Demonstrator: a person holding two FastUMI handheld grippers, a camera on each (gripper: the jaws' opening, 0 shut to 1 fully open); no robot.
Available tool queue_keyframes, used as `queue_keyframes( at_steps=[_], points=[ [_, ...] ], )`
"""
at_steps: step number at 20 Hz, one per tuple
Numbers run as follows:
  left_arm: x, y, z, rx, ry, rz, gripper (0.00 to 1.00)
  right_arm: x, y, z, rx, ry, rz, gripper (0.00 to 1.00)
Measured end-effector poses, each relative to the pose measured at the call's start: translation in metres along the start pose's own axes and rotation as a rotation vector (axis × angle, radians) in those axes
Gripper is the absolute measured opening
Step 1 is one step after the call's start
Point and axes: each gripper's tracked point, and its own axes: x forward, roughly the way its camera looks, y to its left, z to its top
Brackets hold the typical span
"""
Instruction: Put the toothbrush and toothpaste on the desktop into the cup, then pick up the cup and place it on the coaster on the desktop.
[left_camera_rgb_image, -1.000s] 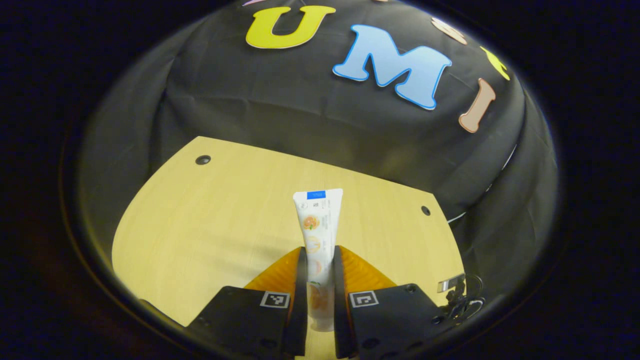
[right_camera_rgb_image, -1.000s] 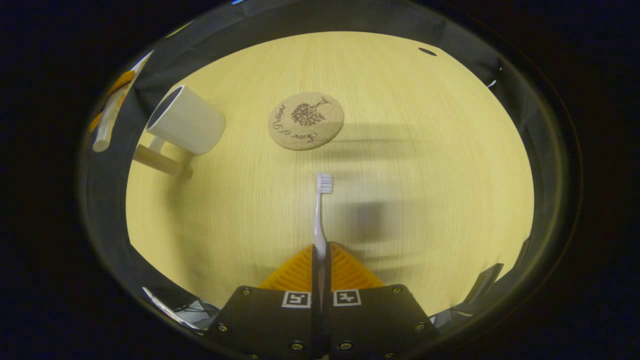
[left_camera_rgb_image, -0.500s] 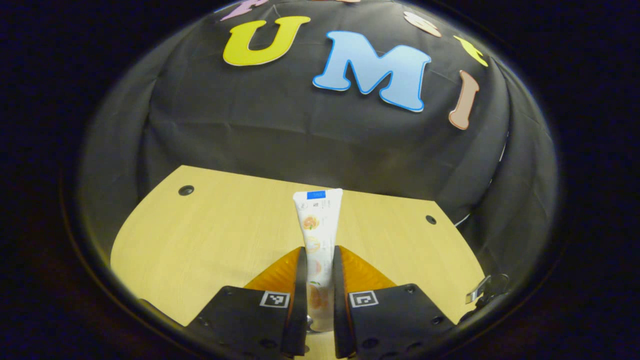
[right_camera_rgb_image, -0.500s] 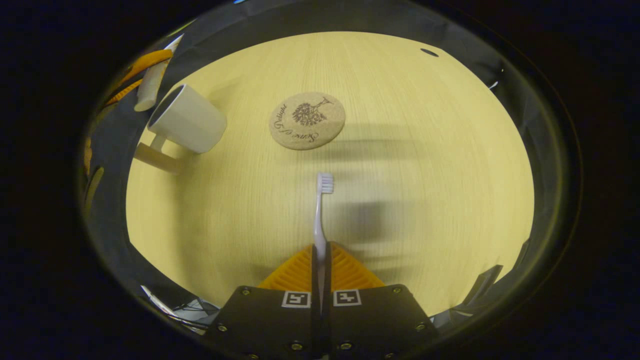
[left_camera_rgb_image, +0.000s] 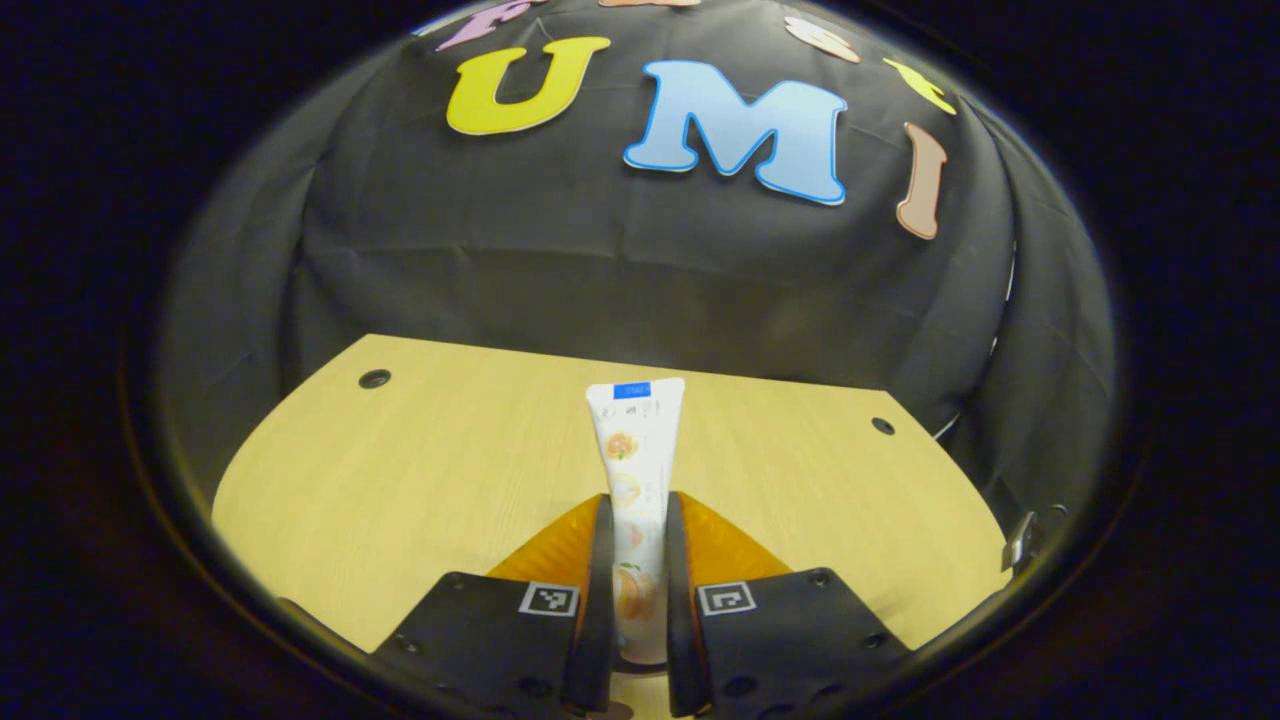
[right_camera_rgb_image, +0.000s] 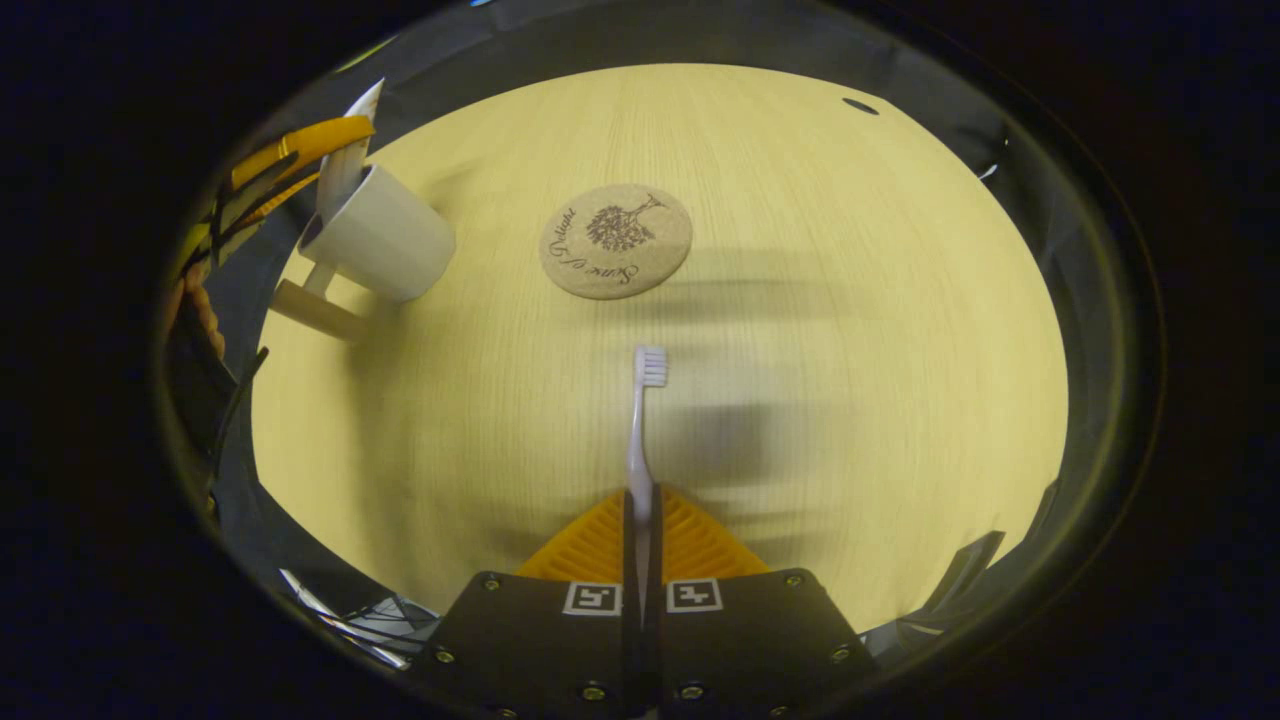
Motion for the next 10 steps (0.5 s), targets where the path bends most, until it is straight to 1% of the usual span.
queue_keyframes(
  at_steps=[1,3,5,6,8,10],
  points=[
    [-0.001,0.001,-0.001,0.006,-0.006,0.004,0.28,-0.001,0.0,-0.001,0.0,0.0,0.0,0.03],
    [-0.006,0.004,-0.004,0.003,-0.009,0.012,0.34,0.0,0.0,-0.001,-0.002,-0.003,-0.001,0.03],
    [-0.008,0.003,-0.006,-0.012,-0.008,0.012,0.35,0.0,0.0,-0.001,-0.005,-0.006,-0.003,0.03],
    [-0.008,0.002,-0.01,-0.018,0.002,0.008,0.41,0.0,0.0,0.0,-0.006,-0.006,-0.003,0.03],
    [-0.009,0.002,-0.013,-0.03,0.009,0.006,0.58,0.002,0.0,0.0,-0.007,-0.007,-0.003,0.03],
    [-0.013,0.003,-0.014,-0.03,0.009,0.009,0.57,0.0,0.0,0.0,-0.007,-0.009,-0.004,0.03]
  ],
)
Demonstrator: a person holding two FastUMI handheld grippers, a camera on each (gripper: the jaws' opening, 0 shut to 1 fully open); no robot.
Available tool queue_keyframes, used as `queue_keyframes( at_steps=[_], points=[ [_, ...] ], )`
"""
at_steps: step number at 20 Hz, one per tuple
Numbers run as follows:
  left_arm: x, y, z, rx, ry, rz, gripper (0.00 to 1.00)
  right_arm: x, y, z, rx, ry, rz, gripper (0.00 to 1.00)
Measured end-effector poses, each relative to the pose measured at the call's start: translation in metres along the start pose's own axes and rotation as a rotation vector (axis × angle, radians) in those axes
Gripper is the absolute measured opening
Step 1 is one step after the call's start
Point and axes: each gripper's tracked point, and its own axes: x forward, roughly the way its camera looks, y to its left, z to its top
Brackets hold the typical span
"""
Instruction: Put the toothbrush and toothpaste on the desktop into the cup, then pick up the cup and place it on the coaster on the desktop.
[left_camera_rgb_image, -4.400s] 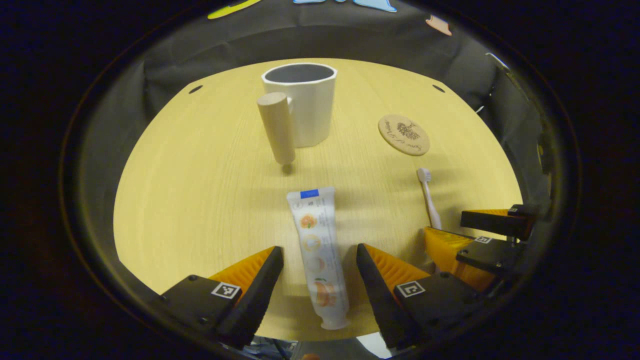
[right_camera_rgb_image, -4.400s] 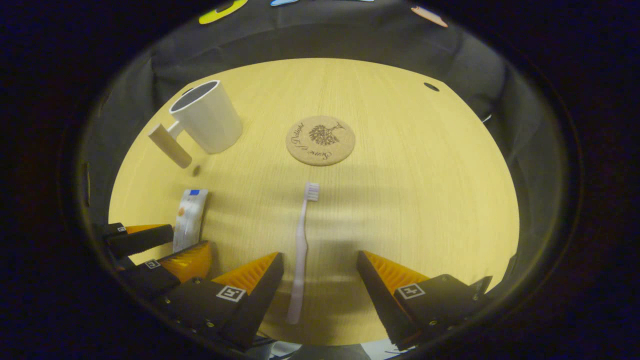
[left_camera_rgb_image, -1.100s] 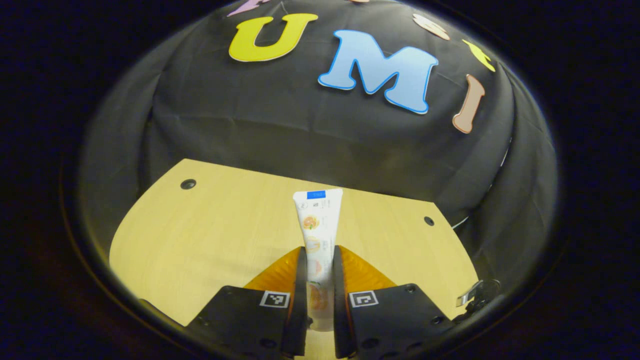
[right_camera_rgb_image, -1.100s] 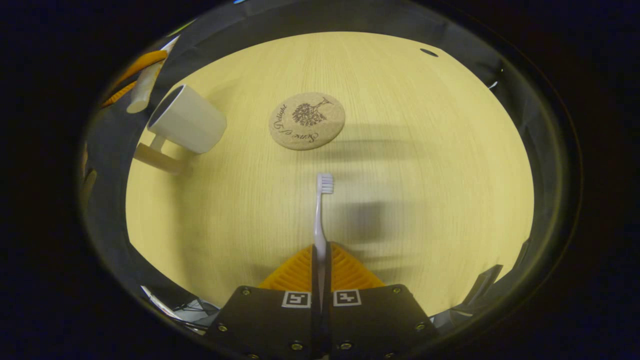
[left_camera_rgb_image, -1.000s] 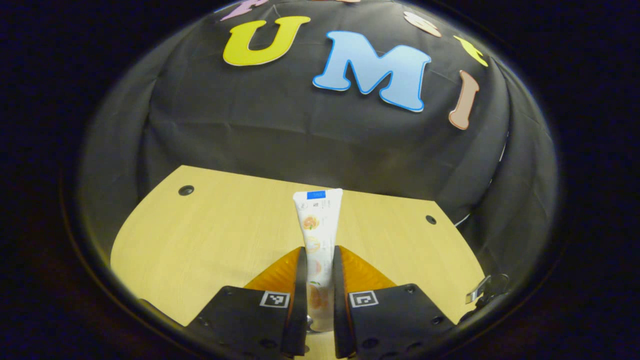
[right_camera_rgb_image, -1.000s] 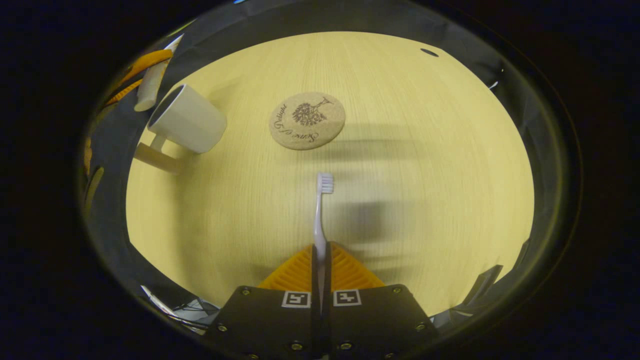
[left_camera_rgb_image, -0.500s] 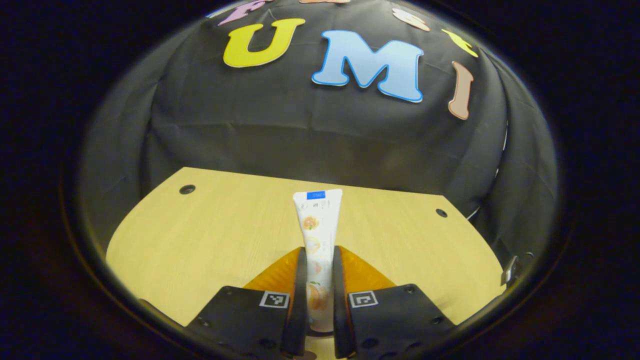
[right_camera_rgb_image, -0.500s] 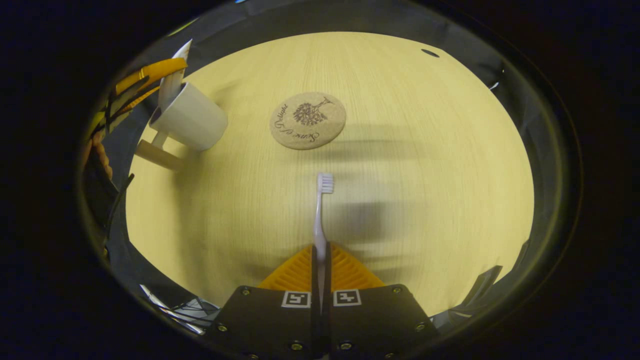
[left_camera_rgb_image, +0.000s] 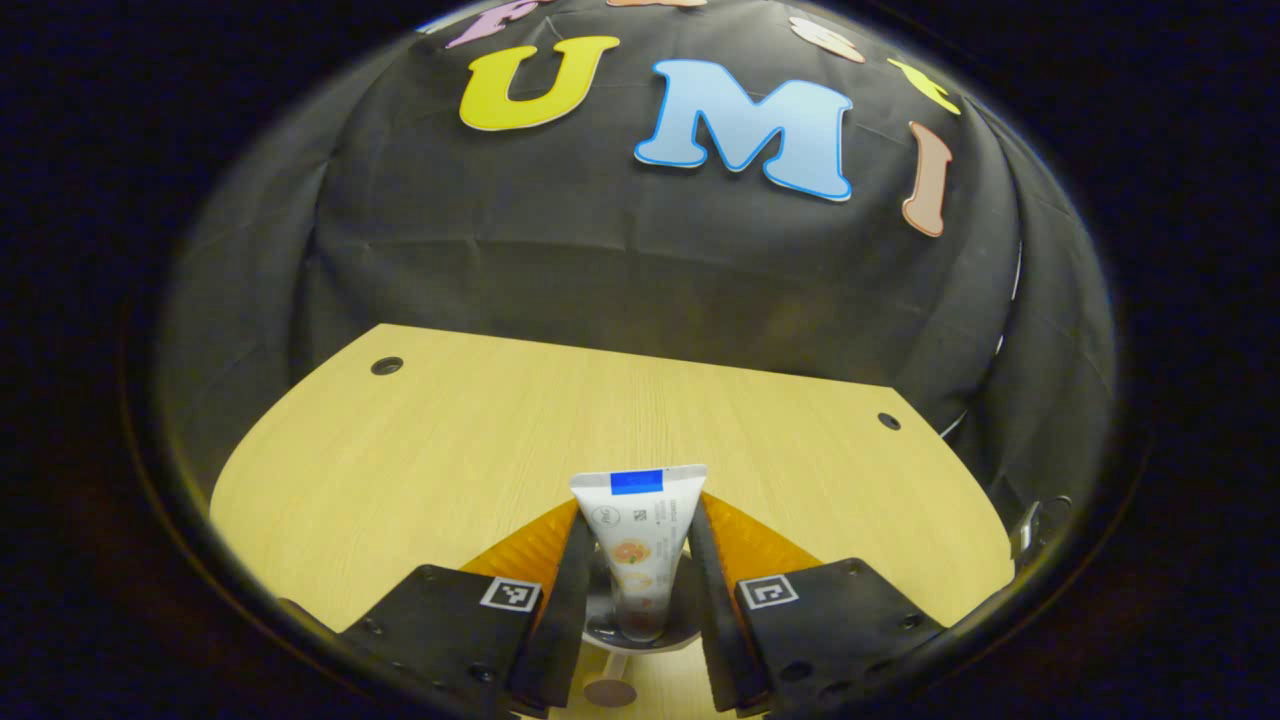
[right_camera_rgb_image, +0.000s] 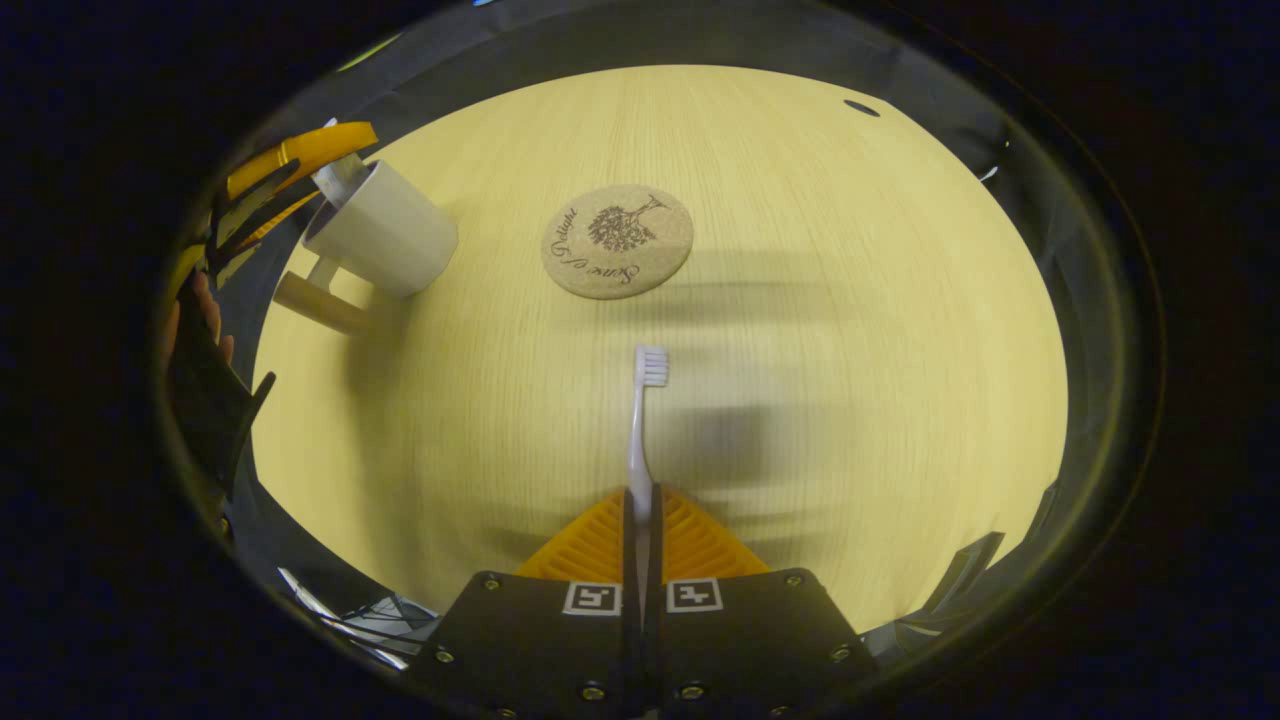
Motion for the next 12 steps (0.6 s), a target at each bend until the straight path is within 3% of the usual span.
queue_keyframes(
  at_steps=[1,3,6,12],
  points=[
    [-0.002,-0.002,0.002,-0.003,-0.005,-0.005,0.58,0.0,0.0,0.0,-0.001,-0.002,-0.001,0.03],
    [-0.006,-0.002,0.008,0.009,-0.022,-0.004,0.67,0.001,0.0,0.0,-0.003,-0.006,-0.002,0.03],
    [-0.016,-0.002,0.015,0.045,-0.041,0.006,0.97,0.001,0.001,0.001,-0.008,-0.016,0.003,0.02],
    [-0.045,0.009,0.033,0.038,-0.085,0.023,0.97,-0.01,0.008,0.016,0.016,-0.06,0.029,0.02]
  ],
)
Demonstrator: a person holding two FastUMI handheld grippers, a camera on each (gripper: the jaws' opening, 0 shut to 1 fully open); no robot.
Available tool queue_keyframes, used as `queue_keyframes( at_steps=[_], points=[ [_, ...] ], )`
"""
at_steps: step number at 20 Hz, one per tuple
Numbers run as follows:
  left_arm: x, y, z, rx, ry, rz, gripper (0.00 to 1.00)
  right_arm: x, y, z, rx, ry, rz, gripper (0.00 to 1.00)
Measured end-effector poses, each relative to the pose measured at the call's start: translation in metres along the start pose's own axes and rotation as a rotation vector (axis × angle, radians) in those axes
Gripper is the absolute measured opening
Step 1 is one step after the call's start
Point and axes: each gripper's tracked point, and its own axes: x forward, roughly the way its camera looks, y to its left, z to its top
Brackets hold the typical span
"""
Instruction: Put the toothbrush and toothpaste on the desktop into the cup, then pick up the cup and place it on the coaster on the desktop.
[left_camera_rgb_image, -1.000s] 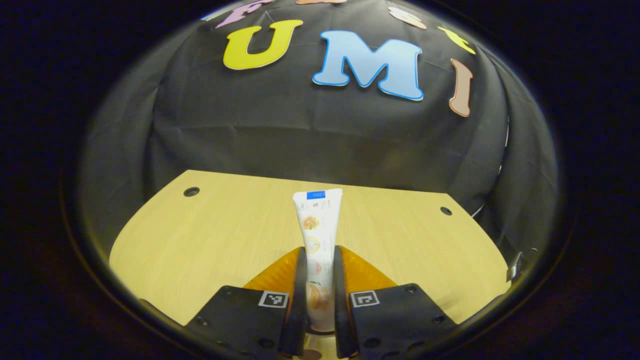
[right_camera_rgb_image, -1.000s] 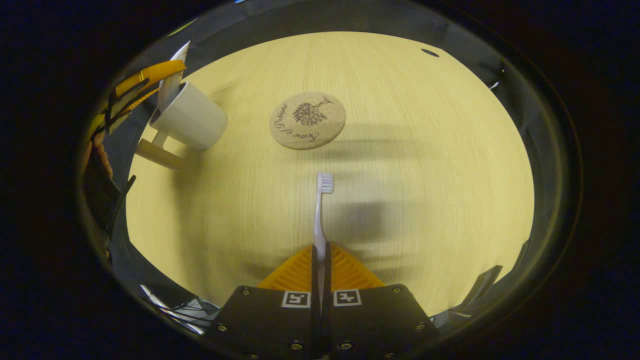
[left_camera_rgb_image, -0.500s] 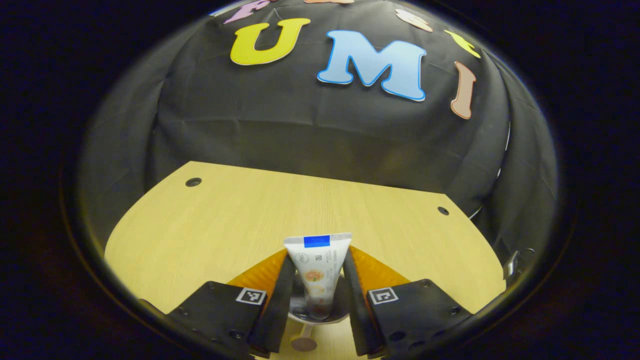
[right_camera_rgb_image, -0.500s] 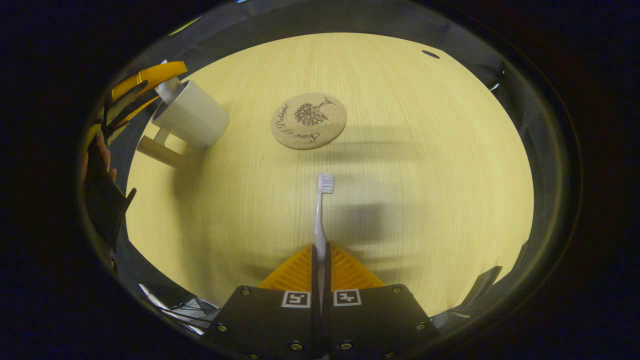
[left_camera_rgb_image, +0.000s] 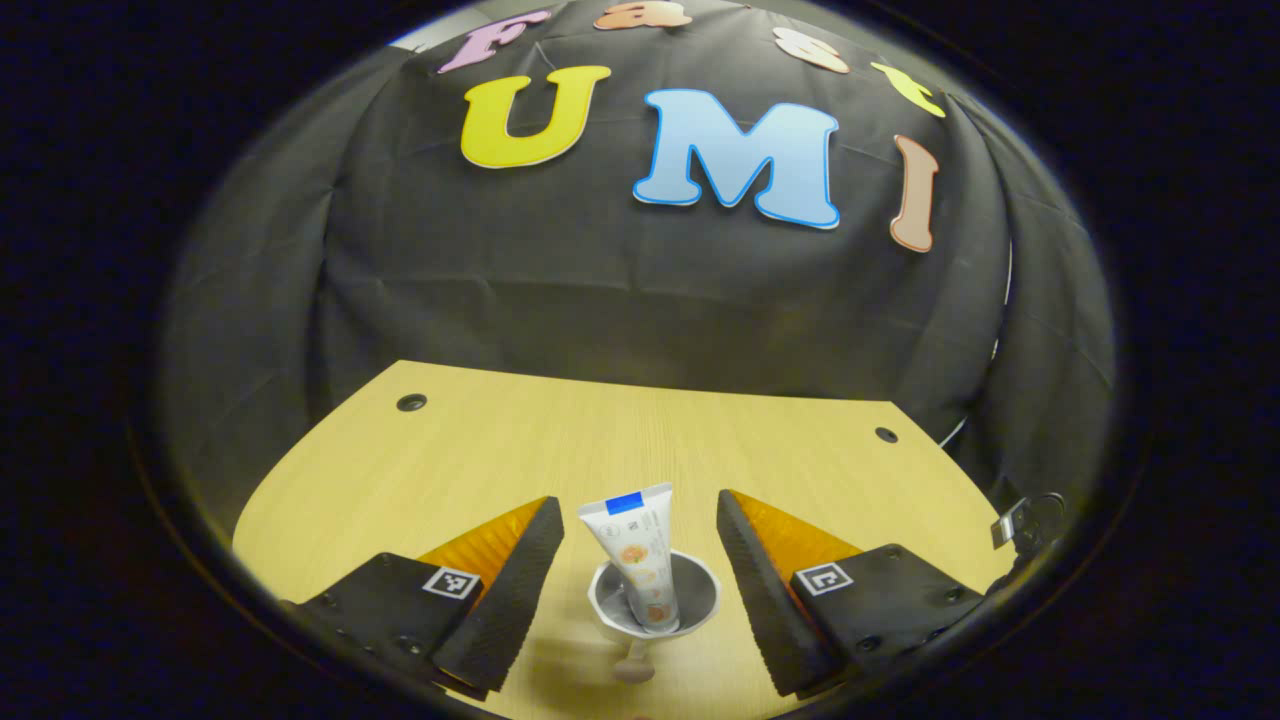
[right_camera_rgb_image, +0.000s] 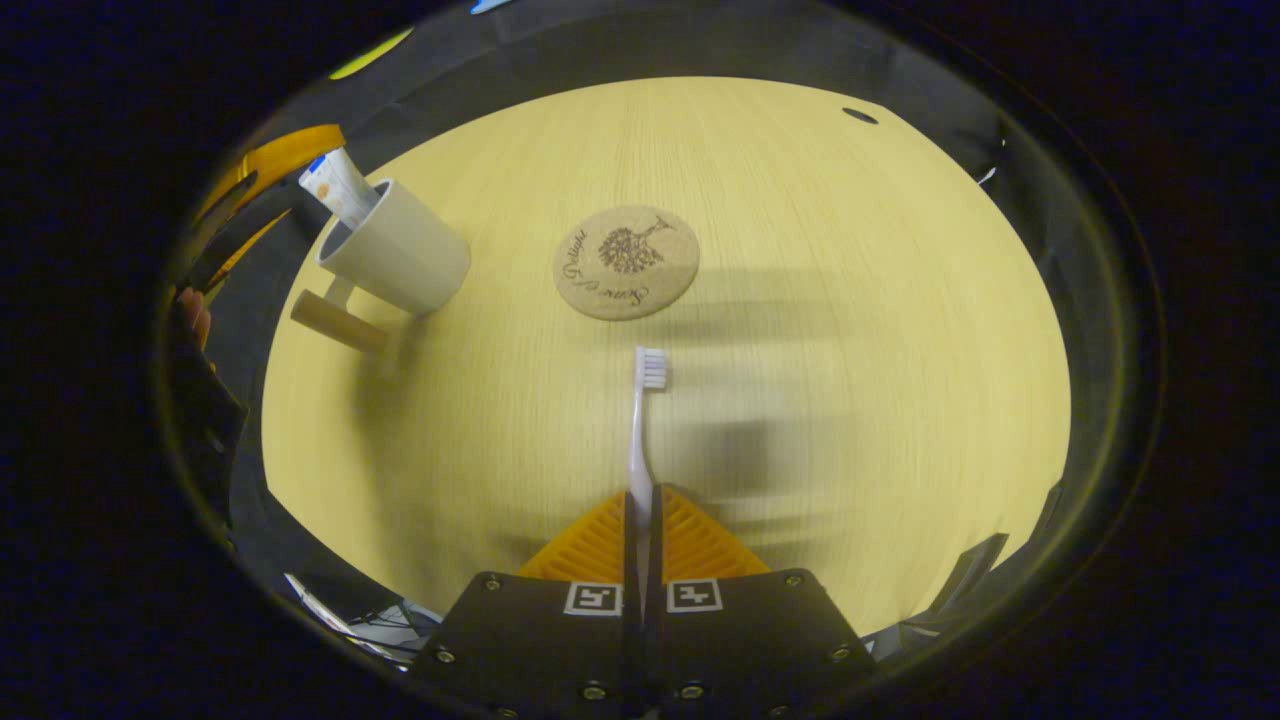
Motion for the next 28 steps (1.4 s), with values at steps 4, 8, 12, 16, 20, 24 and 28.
queue_keyframes(
  at_steps=[4,8,12,16,20,24,28],
  points=[
    [-0.021,0.012,0.007,-0.021,-0.009,0.005,0.99,-0.011,0.009,0.022,0.006,-0.049,0.009,0.02],
    [-0.044,0.035,0.006,-0.03,-0.007,0.028,0.99,-0.022,0.031,0.054,0.005,-0.111,0.031,0.02],
    [-0.068,0.07,-0.005,-0.03,0.018,0.061,0.97,-0.034,0.064,0.103,0.011,-0.193,0.073,0.02],
    [-0.089,0.106,-0.022,-0.032,0.054,0.092,0.99,-0.046,0.098,0.156,0.027,-0.276,0.115,0.02],
    [-0.11,0.141,-0.043,-0.036,0.097,0.132,0.97,-0.057,0.128,0.195,0.048,-0.335,0.149,0.02],
    [-0.128,0.165,-0.059,-0.063,0.132,0.162,0.99,-0.059,0.15,0.22,0.08,-0.38,0.171,0.02],
    [-0.143,0.183,-0.068,-0.073,0.158,0.186,0.97,-0.047,0.168,0.244,0.131,-0.421,0.176,0.02]
  ],
)
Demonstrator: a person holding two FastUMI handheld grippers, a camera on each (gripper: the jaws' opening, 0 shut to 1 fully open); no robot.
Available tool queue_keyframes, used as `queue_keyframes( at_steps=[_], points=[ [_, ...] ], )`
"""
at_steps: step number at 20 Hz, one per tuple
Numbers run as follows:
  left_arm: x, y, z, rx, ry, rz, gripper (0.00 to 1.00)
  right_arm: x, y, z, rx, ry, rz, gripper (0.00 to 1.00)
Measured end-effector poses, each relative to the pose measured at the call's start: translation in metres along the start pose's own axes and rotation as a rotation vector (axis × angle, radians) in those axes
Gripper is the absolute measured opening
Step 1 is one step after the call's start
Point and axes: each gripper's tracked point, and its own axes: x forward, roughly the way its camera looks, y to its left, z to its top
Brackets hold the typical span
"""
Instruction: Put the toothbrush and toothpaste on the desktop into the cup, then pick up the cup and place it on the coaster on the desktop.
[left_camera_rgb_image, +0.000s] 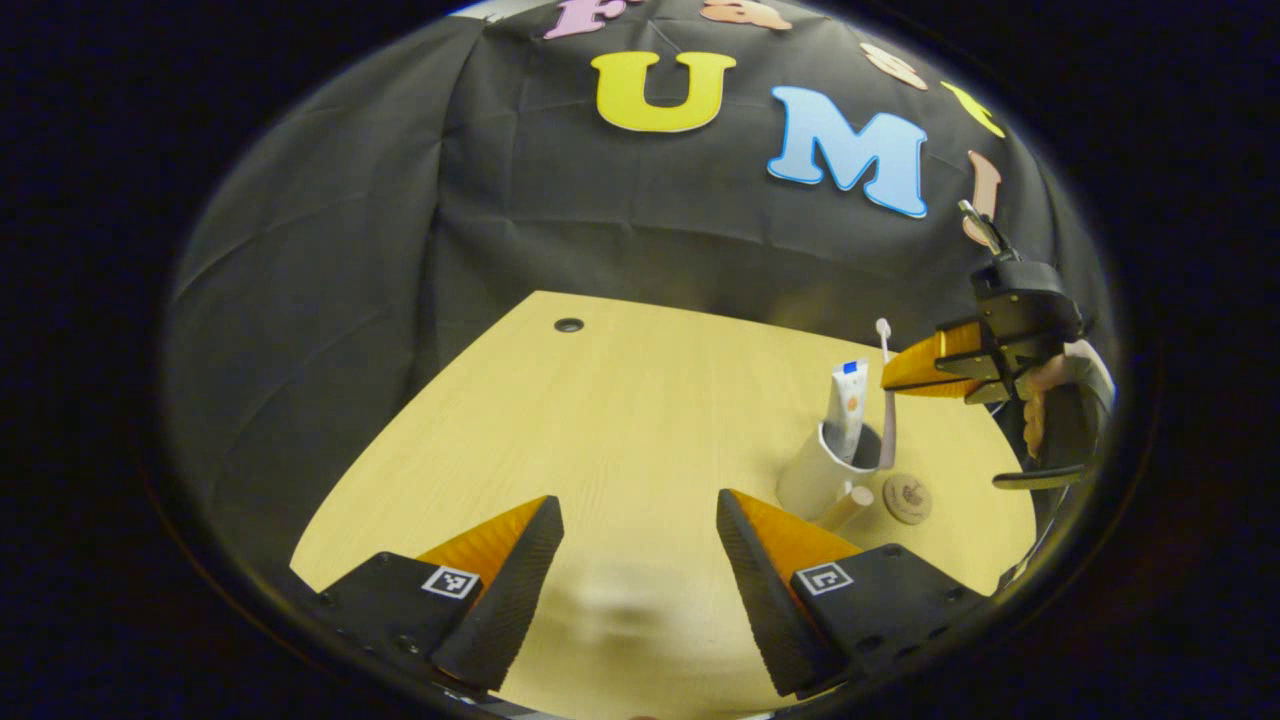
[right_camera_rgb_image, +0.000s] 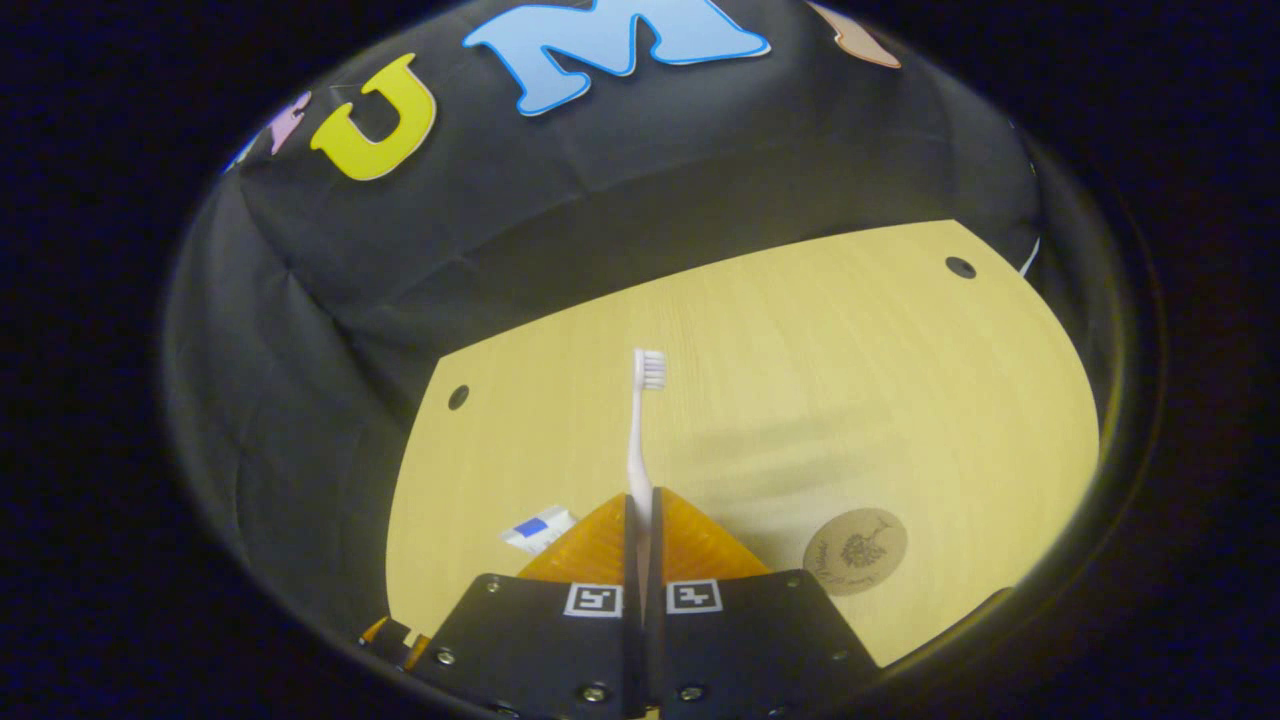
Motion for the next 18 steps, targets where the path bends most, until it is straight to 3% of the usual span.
queue_keyframes(
  at_steps=[6,10,13,18],
  points=[
    [-0.011,0.013,-0.007,0.012,0.023,0.023,0.97,0.019,-0.01,0.005,-0.058,-0.134,-0.078,0.02],
    [-0.012,0.005,-0.008,0.015,0.047,0.01,0.99,0.016,-0.005,-0.004,-0.11,-0.247,-0.064,0.02],
    [-0.005,-0.014,-0.012,0.025,0.052,-0.018,0.97,0.014,0.0,-0.012,-0.193,-0.331,-0.005,0.02],
    [0.008,-0.045,-0.008,0.042,0.044,-0.054,0.97,0.012,-0.009,-0.026,-0.243,-0.368,0.018,0.04]
  ],
)
